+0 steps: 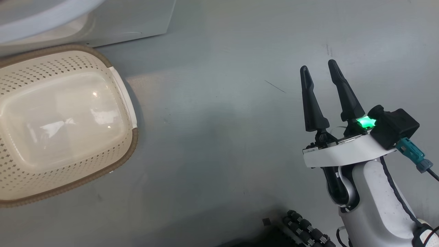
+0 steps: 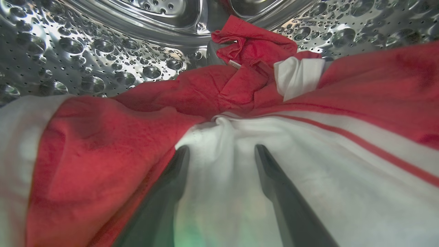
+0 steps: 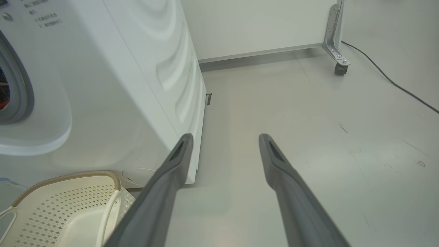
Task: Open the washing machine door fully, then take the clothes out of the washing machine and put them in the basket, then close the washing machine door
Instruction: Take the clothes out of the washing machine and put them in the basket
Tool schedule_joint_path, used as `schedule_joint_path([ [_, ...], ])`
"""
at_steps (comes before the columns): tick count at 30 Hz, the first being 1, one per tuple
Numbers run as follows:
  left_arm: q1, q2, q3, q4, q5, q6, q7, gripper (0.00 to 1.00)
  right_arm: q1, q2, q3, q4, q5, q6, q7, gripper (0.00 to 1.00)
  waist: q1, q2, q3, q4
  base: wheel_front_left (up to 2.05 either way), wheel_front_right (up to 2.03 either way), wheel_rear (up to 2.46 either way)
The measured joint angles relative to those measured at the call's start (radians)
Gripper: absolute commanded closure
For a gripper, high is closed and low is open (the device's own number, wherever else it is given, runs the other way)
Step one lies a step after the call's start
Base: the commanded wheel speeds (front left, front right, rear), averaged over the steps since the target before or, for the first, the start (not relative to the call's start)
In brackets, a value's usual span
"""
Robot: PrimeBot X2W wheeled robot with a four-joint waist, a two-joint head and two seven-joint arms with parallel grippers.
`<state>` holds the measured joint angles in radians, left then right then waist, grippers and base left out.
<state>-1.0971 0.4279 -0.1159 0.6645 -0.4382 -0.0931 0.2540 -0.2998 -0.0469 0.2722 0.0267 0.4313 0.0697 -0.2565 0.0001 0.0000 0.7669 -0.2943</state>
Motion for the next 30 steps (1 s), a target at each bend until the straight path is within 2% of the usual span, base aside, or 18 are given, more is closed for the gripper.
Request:
schedule_joint_path([
  [8,-0.022,0.001,-0.030,0.030,0.014,-0.010,-0.011,0.00,-0.004,0.000,0.001,-0.002,0.000,-0.003,0.000,0.00,0.0000,0.0000,0.003,0.004,0.00,0.00,0.00],
  [9,-0.024,0.000,-0.033,0.035,0.018,-0.010,-0.015,0.03,-0.007,0.000,0.001,-0.002,0.000,-0.003,0.000,0.00,0.0000,0.0001,0.003,0.005,0.00,0.00,0.00],
  [10,-0.026,0.000,-0.037,0.039,0.018,-0.011,-0.019,0.65,-0.009,0.000,0.001,-0.002,0.000,-0.003,0.000,0.00,0.0000,0.0000,0.003,0.006,0.00,0.00,0.00],
  [11,-0.028,-0.002,-0.041,0.042,0.018,-0.013,-0.019,1.00,-0.011,0.000,0.001,-0.002,0.000,-0.003,0.000,0.00,0.0000,0.0000,0.003,0.007,0.00,0.00,0.00],
  [22,-0.047,-0.021,-0.054,0.088,0.018,-0.020,-0.055,1.00,-0.020,0.000,0.001,-0.002,0.000,-0.004,0.000,0.00,0.0000,0.0000,-0.004,0.015,0.00,0.00,0.00],
  [30,-0.048,-0.046,-0.058,0.135,0.017,-0.024,-0.123,1.00,-0.020,0.000,0.001,0.008,0.000,-0.011,0.000,0.00,0.0000,0.0000,-0.030,0.021,0.00,0.00,0.00],
])
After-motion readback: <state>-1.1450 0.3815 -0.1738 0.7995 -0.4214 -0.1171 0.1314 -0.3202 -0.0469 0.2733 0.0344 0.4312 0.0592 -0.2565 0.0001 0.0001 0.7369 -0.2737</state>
